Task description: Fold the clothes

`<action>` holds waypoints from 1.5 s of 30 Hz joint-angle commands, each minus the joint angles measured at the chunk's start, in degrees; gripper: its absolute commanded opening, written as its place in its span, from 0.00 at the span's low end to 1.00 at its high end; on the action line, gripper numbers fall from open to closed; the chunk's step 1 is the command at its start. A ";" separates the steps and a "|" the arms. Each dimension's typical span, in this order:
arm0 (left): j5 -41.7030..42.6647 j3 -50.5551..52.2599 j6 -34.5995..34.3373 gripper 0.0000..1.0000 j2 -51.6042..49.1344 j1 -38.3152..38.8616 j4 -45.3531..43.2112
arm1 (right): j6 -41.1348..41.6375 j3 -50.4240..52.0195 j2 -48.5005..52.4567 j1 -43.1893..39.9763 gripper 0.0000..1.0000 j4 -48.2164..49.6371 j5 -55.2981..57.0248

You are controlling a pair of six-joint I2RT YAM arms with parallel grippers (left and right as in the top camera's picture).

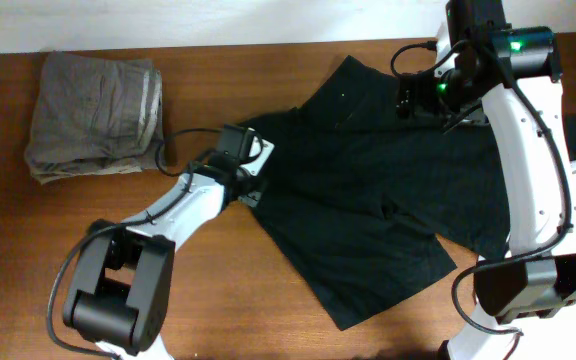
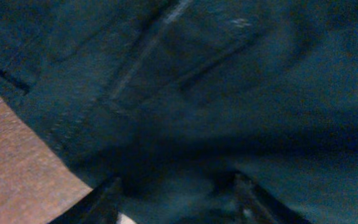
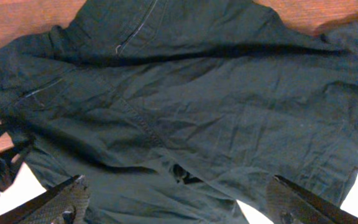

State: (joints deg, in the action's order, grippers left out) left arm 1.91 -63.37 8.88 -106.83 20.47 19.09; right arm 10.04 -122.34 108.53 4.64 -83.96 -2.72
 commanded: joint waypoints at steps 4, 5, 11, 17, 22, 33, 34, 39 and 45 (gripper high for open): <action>18.12 -0.55 0.20 0.30 -6.64 -7.06 -5.38 | -0.35 -0.09 0.83 -0.17 0.91 0.83 -0.74; 18.75 -0.55 0.17 0.30 -8.35 -7.26 -5.29 | -0.35 -0.09 0.83 -0.17 0.91 0.83 -0.74; 5.31 -0.55 -9.05 0.00 -9.81 -9.22 2.27 | -0.37 -0.09 0.83 -0.17 0.91 0.81 -0.72; 4.44 -0.55 -16.72 0.00 -7.82 -25.92 17.90 | -0.35 -0.09 0.83 -0.22 0.91 0.94 -0.46; 4.74 -0.55 -16.55 0.19 12.22 -26.62 27.93 | -0.35 0.00 0.83 -0.22 0.91 1.01 -0.09; 10.84 -11.17 3.65 0.47 7.45 -7.74 4.17 | 2.89 3.30 -0.31 -0.17 0.91 2.93 -0.63; 11.69 -15.41 5.07 0.47 3.89 -7.37 5.09 | 2.86 3.30 -0.63 -0.17 0.91 2.89 -1.25; 13.38 -36.94 12.44 0.53 -14.99 -3.96 6.88 | 2.86 3.30 -1.05 -0.17 0.91 1.81 -1.81; 13.53 -51.17 12.66 0.56 -32.24 -1.62 3.34 | 2.86 3.30 -1.05 -0.17 0.91 -0.31 -1.79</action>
State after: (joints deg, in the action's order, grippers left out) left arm 14.46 -112.05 19.99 -133.99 18.39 24.18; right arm 12.27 -119.04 108.90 4.64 -83.59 -4.19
